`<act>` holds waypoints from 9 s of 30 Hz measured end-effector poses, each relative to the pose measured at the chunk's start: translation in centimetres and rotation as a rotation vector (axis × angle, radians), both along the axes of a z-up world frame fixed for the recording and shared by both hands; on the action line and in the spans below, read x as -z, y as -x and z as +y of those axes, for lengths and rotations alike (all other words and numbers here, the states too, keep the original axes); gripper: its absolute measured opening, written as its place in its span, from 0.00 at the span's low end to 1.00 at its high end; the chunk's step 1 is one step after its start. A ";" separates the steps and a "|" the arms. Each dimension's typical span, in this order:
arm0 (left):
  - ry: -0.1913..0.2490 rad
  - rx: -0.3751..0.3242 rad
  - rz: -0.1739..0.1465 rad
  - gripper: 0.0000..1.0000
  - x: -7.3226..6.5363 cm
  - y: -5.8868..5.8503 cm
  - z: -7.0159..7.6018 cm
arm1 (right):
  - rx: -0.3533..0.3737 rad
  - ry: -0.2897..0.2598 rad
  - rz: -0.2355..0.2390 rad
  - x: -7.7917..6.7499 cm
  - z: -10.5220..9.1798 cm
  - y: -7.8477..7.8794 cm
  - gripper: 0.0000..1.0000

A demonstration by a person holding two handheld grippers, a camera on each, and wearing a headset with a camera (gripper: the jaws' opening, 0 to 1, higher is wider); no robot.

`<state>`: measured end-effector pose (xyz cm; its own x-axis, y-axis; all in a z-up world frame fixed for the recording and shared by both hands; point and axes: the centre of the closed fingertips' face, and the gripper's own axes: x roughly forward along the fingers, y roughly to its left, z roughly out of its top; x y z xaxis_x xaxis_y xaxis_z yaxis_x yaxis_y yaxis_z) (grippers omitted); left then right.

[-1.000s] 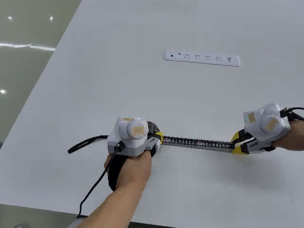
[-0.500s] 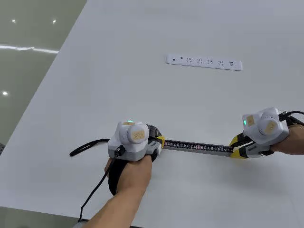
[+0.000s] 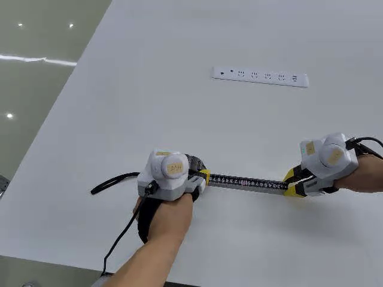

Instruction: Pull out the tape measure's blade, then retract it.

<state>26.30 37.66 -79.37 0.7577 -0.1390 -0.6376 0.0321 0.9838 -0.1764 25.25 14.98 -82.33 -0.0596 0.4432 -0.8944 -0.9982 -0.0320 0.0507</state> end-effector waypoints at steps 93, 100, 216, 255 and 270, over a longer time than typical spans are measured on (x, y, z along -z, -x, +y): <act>0.035 0.014 0.007 0.58 -0.1 0.1 0.0 | -0.032 -0.141 0.003 0.2 14.2 0.7 0.12; 0.037 0.018 0.007 0.58 -0.1 0.1 0.0 | -0.033 -0.147 -0.012 0.2 15.3 0.8 0.12; -0.051 0.354 -0.034 1.00 -4.4 8.6 4.3 | 0.803 -0.534 -0.034 -10.0 7.6 6.1 0.79; -0.046 0.456 -0.098 1.00 -11.7 14.8 7.2 | 0.881 -0.538 -0.134 -18.2 0.5 14.4 1.00; -0.039 0.469 -0.110 1.00 -13.8 16.5 8.7 | 0.877 -0.496 -0.157 -20.0 -1.7 16.1 1.00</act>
